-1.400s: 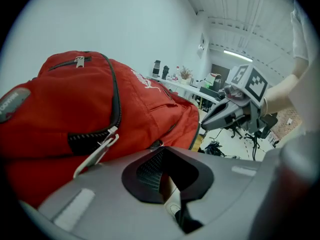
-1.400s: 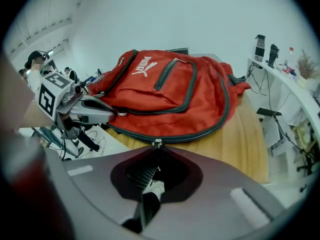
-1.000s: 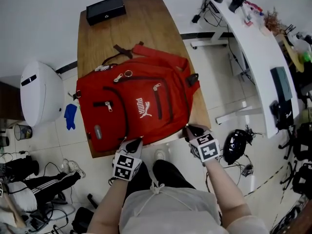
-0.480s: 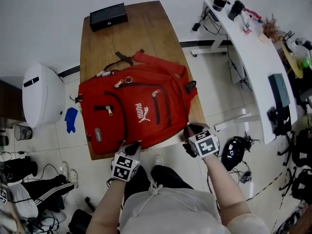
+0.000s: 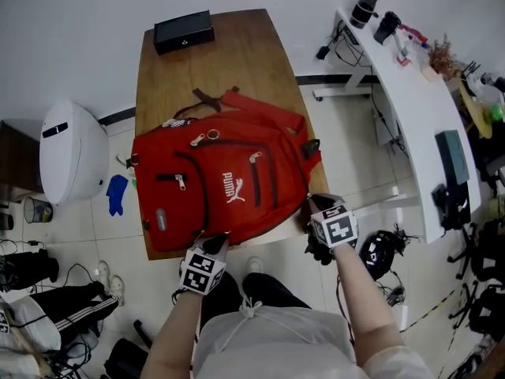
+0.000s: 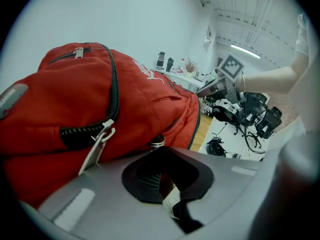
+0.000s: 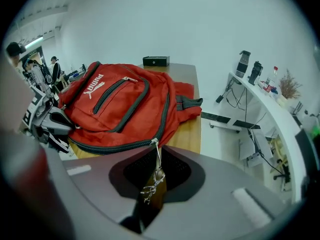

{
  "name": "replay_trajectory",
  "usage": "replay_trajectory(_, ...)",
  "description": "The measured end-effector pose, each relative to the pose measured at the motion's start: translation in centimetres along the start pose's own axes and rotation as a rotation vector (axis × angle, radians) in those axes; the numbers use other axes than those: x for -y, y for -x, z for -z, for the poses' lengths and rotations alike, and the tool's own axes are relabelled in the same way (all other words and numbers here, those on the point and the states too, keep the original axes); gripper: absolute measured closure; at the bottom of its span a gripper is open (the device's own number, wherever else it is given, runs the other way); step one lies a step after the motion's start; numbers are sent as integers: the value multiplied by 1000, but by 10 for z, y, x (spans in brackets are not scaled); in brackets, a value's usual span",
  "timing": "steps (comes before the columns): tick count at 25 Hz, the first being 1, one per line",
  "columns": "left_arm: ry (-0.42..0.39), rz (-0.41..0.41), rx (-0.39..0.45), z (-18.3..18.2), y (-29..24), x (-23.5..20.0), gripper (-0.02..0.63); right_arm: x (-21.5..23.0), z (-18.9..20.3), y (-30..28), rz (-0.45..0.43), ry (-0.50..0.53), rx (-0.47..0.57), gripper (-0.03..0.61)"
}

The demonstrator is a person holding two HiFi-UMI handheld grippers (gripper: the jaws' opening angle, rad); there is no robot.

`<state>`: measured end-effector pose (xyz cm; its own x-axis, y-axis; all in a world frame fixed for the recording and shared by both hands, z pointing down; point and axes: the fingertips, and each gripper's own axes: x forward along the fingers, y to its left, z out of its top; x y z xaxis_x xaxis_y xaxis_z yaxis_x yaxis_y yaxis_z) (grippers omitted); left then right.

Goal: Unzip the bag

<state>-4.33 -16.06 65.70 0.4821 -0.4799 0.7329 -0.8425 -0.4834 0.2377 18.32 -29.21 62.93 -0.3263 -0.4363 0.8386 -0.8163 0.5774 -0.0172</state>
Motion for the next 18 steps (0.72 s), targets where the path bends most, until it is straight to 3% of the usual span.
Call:
replay_trajectory(4, -2, 10, 1, 0, 0, 0, 607, 6, 1, 9, 17, -22, 74, 461)
replay_trajectory(7, 37, 47, 53, -7, 4, 1, 607, 4, 0, 20, 10, -34, 133, 451)
replay_trajectory(9, 74, 61, 119, -17, 15, 2, 607, -1, -7, 35, -6, -66, 219, 452)
replay_trajectory(11, 84, 62, 196, -33, 31, 8, 607, -9, -24, 61, -39, -105, 370, 464)
replay_trajectory(13, 64, 65, 283, -54, 52, 17, 607, -20, -44, 91, -75, -118, 522, 552)
replay_trajectory(18, -15, 45, 532, -108, 128, 40, 607, -73, -70, 152, -103, 18, 722, 569)
